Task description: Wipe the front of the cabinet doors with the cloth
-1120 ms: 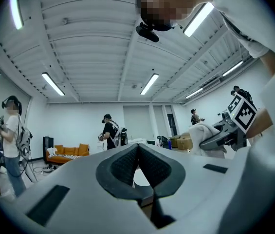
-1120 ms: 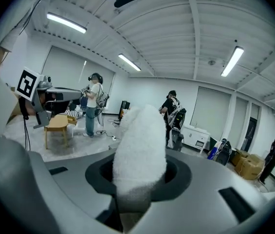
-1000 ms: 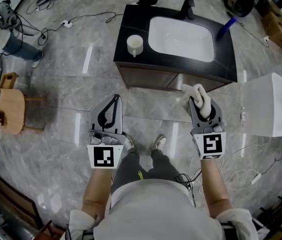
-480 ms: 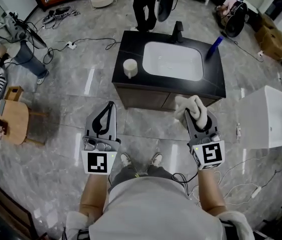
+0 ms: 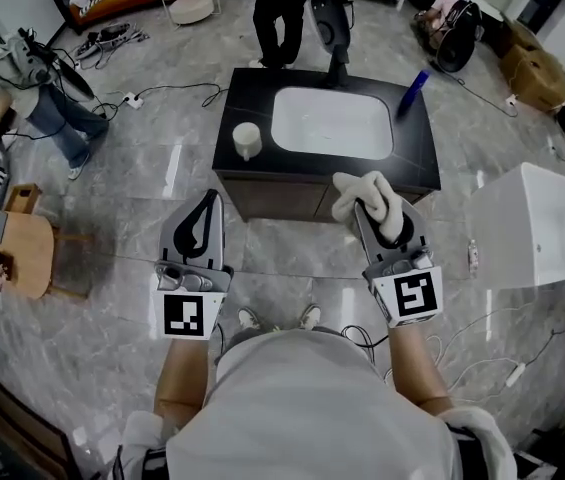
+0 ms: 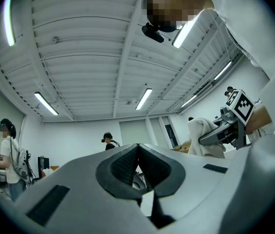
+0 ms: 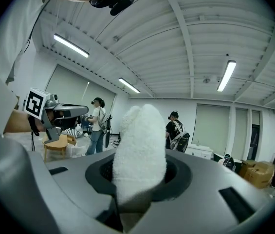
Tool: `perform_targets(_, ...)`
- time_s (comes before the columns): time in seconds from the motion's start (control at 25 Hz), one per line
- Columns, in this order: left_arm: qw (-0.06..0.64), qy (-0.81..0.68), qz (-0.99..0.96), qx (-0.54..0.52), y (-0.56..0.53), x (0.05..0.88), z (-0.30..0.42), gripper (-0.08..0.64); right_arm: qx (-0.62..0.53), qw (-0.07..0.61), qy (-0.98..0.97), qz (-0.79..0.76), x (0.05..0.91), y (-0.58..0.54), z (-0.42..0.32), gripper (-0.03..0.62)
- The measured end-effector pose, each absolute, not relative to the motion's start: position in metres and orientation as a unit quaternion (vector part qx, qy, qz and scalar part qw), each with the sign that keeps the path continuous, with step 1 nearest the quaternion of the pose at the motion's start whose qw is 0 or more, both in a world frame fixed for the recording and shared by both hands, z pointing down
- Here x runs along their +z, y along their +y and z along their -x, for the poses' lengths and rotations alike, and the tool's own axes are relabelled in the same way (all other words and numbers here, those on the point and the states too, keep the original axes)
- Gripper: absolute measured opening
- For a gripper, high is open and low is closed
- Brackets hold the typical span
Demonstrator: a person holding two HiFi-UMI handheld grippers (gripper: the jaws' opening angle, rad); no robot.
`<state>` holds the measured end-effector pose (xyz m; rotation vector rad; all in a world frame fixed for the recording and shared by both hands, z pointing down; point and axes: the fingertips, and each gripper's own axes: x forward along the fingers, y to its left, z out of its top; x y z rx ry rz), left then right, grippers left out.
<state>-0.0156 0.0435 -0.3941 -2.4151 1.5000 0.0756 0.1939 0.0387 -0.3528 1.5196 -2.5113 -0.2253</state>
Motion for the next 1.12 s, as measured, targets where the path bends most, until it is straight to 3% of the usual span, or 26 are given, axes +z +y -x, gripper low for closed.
perform_targets(0.52, 0.141, 0.513, 0.846, 0.02, 0.033, -0.382, -0.004, 0.018, -0.088, 0.092, -0.858, -0.497, -0.342, 0.023, -0.188, 0.135)
perform_targets(1.12, 0.137, 0.518, 0.844, 0.022, 0.035, -0.392, 0.043, 0.018, -0.083, 0.1, -0.867, -0.48, -0.344, 0.022, -0.131, 0.135)
